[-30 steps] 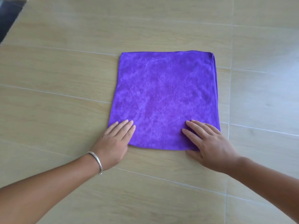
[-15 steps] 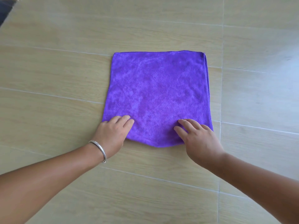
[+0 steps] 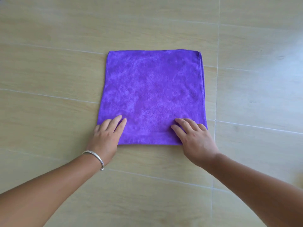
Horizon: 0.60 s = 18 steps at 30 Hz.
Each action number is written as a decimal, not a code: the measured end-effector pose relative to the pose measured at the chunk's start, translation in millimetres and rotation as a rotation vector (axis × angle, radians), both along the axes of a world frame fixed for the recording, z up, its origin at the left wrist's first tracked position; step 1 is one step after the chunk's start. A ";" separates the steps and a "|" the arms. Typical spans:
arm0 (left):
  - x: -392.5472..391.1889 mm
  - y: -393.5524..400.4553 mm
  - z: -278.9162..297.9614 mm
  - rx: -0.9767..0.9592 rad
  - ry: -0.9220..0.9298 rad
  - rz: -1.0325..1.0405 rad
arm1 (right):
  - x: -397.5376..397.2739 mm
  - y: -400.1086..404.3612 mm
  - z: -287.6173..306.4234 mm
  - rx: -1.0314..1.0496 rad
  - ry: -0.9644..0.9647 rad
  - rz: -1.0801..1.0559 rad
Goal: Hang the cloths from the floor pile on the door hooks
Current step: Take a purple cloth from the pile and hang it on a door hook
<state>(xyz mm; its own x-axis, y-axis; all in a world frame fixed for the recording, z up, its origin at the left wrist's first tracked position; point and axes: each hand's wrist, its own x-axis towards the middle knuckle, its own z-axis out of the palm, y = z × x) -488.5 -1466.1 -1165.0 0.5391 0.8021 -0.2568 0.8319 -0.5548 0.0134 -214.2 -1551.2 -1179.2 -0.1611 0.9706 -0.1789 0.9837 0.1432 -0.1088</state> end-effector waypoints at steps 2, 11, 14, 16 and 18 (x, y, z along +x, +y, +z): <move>-2.0 -8.7 7.7 -0.043 -0.042 0.031 | -3.3 -10.2 11.9 -0.089 0.004 -0.023; -15.1 -36.9 137.9 -0.377 -0.051 0.143 | 3.2 -58.3 136.3 -0.267 -0.001 -0.115; -9.3 -33.7 199.6 -0.358 -0.061 0.162 | 10.2 -56.3 195.5 -0.258 0.007 -0.144; -3.7 -29.0 240.3 -0.362 -0.056 0.168 | 16.5 -52.3 238.9 -0.251 0.008 -0.146; 3.1 -25.5 282.2 -0.367 -0.064 0.163 | 24.1 -49.1 284.4 -0.242 0.005 -0.144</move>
<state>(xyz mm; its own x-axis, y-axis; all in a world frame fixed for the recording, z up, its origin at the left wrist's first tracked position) -485.4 -1491.6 -882.7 0.4367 0.7398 -0.5119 0.8996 -0.3649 0.2400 -190.1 -1600.3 -894.8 -0.0259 0.9125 -0.4082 0.9914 -0.0290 -0.1277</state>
